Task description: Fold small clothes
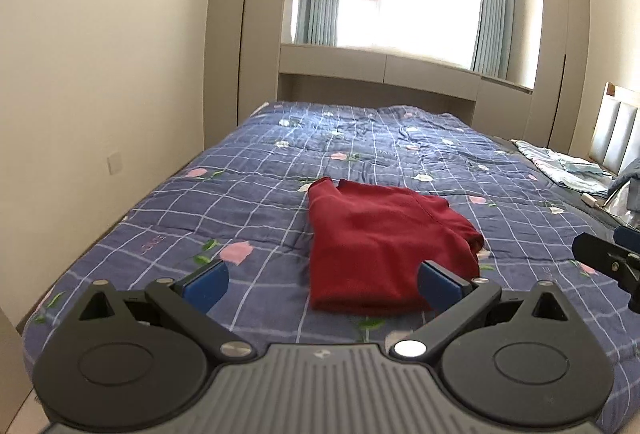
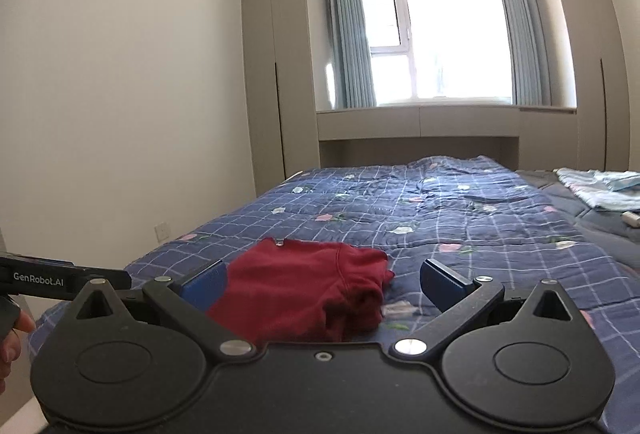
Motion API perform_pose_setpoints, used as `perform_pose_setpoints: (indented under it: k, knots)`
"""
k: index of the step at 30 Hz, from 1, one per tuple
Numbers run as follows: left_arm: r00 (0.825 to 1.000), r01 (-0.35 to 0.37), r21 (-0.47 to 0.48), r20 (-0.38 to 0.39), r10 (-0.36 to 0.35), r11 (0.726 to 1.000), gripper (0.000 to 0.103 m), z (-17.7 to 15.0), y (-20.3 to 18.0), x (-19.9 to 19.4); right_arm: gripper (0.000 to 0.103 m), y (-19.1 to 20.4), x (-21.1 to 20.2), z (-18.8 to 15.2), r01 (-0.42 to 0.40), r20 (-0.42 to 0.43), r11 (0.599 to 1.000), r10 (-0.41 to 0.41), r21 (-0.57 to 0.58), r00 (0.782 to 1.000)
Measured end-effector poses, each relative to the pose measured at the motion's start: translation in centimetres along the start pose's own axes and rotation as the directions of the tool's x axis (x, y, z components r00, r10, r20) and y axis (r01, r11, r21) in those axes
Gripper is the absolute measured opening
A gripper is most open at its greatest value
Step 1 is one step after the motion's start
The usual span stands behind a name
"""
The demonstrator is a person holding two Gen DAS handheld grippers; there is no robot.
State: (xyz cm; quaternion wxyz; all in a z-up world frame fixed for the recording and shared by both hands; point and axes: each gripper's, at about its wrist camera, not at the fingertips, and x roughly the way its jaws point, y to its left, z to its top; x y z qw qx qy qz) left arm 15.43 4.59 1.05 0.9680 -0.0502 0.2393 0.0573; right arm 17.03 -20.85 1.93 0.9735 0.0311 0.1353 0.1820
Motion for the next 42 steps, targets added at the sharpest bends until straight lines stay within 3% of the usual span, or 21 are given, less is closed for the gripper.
perform_pose_setpoints:
  k: [7, 14, 42]
  knots:
    - [1.000, 0.001, -0.024, -0.005, -0.001, 1.000, 0.103, -3.3, 0.6, -2.4, 0.102, 1.1, -3.9, -2.4, 0.039, 0.022, 0.999, -0.039, -0.012, 0.999]
    - [0.999, -0.036, -0.027, -0.019, 0.036, 0.999, 0.103, -5.3, 1.6, -3.1, 0.102, 2.0, -4.1, -3.8, 0.043, 0.007, 0.998, -0.042, -0.048, 0.999]
    - [0.999, -0.043, -0.036, -0.023, 0.043, 0.998, 0.103, -5.5, 2.0, -2.9, 0.102, 2.0, -3.4, -4.5, 0.036, -0.019, 0.999, -0.037, -0.040, 0.999]
